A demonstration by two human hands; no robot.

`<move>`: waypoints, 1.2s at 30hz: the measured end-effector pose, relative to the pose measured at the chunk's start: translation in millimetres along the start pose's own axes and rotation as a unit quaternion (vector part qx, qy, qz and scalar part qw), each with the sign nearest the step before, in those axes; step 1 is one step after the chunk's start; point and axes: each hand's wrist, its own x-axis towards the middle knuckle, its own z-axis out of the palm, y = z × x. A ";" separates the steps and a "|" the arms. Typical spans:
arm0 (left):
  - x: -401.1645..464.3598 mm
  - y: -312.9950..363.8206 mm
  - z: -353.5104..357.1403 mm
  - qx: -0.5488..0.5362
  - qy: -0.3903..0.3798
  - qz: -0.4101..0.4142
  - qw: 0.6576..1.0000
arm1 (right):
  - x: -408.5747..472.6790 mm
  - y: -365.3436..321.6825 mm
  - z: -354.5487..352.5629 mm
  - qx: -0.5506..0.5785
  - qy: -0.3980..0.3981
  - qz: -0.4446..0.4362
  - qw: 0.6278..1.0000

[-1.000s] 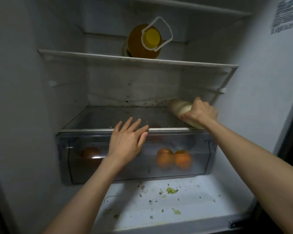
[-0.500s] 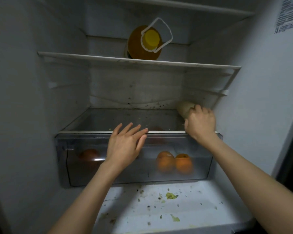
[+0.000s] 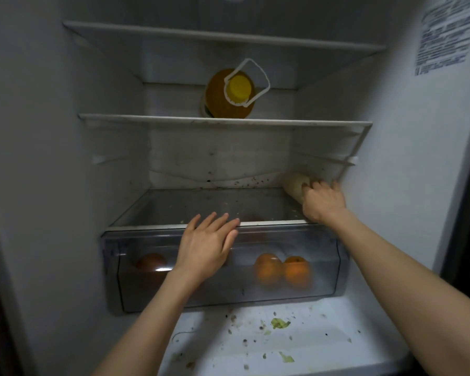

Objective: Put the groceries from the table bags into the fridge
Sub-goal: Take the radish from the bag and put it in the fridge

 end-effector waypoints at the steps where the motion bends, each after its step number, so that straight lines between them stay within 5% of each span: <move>1: -0.2 -0.1 -1.2 -0.003 -0.023 -0.001 1.000 | -3.2 0.2 1.8 0.002 0.015 -0.007 1.000; 8: -0.6 5.2 -21.5 0.001 -0.138 -0.023 0.990 | -52.1 -4.9 0.8 0.017 0.108 -0.036 0.993; 18: -98.5 51.2 -59.0 -0.035 0.019 -0.090 0.995 | -164.7 -47.2 -5.2 0.179 0.199 -0.132 0.954; 26: -266.2 118.7 -56.0 -0.035 -0.084 -0.205 0.974 | -323.4 -33.1 29.0 0.265 0.072 -0.203 0.940; 36: -459.9 151.5 -143.4 0.019 -0.106 -0.383 0.917 | -477.8 -94.6 13.2 0.310 -0.059 -0.349 0.883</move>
